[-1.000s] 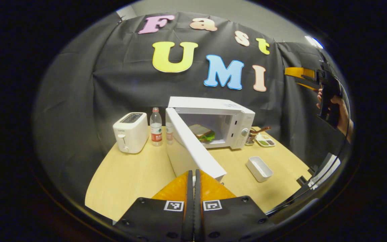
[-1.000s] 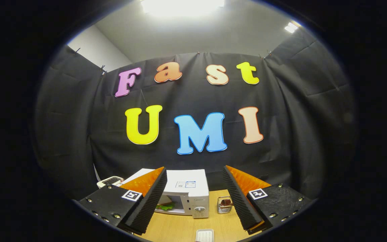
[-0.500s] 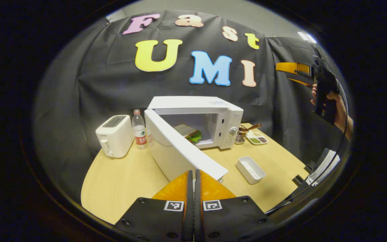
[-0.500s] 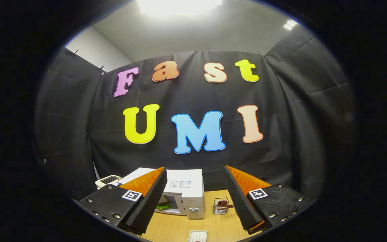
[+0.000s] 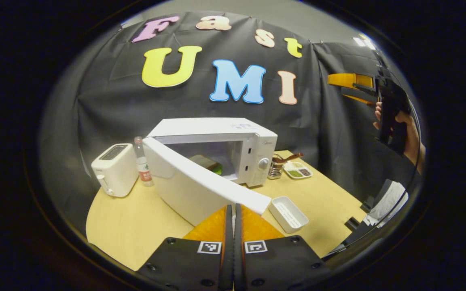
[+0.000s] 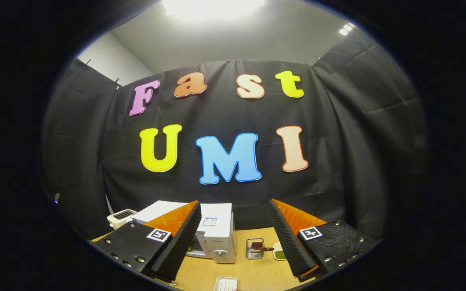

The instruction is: Open the microwave oven with the left hand, put the food in, and close the microwave oven.

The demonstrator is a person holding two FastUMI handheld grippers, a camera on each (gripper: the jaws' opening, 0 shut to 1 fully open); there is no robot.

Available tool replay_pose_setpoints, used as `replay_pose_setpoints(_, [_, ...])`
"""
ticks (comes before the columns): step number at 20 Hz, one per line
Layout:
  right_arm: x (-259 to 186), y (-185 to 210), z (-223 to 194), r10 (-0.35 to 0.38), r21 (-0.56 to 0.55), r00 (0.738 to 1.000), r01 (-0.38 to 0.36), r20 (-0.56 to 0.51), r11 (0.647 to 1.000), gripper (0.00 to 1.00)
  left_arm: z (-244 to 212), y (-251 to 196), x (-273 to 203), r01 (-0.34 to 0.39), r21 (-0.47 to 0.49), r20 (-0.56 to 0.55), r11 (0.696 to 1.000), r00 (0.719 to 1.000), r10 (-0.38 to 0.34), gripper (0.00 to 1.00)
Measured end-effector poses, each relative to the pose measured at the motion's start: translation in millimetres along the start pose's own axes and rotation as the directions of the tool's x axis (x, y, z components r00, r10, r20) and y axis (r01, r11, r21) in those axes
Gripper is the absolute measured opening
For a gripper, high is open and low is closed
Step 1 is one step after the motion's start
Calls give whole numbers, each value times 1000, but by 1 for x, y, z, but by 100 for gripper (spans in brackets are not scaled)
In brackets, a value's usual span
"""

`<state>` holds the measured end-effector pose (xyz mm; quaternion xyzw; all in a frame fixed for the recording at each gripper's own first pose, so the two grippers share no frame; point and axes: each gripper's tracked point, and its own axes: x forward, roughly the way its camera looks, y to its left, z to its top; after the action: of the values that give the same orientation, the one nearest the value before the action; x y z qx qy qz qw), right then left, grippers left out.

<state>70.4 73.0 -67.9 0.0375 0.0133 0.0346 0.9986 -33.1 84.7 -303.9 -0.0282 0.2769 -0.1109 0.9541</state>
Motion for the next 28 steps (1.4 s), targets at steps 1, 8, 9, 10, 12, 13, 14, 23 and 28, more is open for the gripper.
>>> replay_pose_setpoints(1, [2, -3, 0, -4, 6, 1000, 4, -2, 1000, 99, 2, -2, 8, 3, 2, 1, 1000, 1000, -3, 7])
replay_pose_setpoints(8, [6, -18, 10, -17, 2, 1000, 17, 14, 1000, 99, 26, -29, 51, 54, -30, 39, 998, 998, -53, 7])
replay_pose_setpoints(9, [5, -19, 13, -17, -3, 1000, 17, 20, 1000, 99, 24, -31, 59, 53, -43, 38, 998, 998, -51, 6])
replay_pose_setpoints(10, [3, -22, 14, -19, -7, 999, 19, 25, 1000, 99, 24, -32, 66, 49, -52, 34, 997, 998, -47, 7])
replay_pose_setpoints(12, [2, -28, 16, -26, -11, 999, 27, 34, 1000, 100, 26, -38, 77, 48, -63, 34, 997, 998, -46, 7])
replay_pose_setpoints(13, [1, -31, 17, -33, -12, 999, 33, 36, 999, 99, 27, -39, 82, 46, -65, 34, 997, 998, -44, 7])
replay_pose_setpoints(14, [1, -35, 17, -38, -12, 999, 39, 37, 999, 99, 29, -40, 86, 46, -67, 34, 997, 998, -44, 7])
replay_pose_setpoints(23, [0, -65, 18, -55, -12, 998, 55, 41, 998, 99, 47, -47, 120, 27, -69, 34, 997, 999, -25, 7])
replay_pose_setpoints(28, [3, -73, 17, -48, -31, 998, 50, 38, 998, 99, 54, -51, 140, 11, -90, 35, 996, 999, -7, 7])
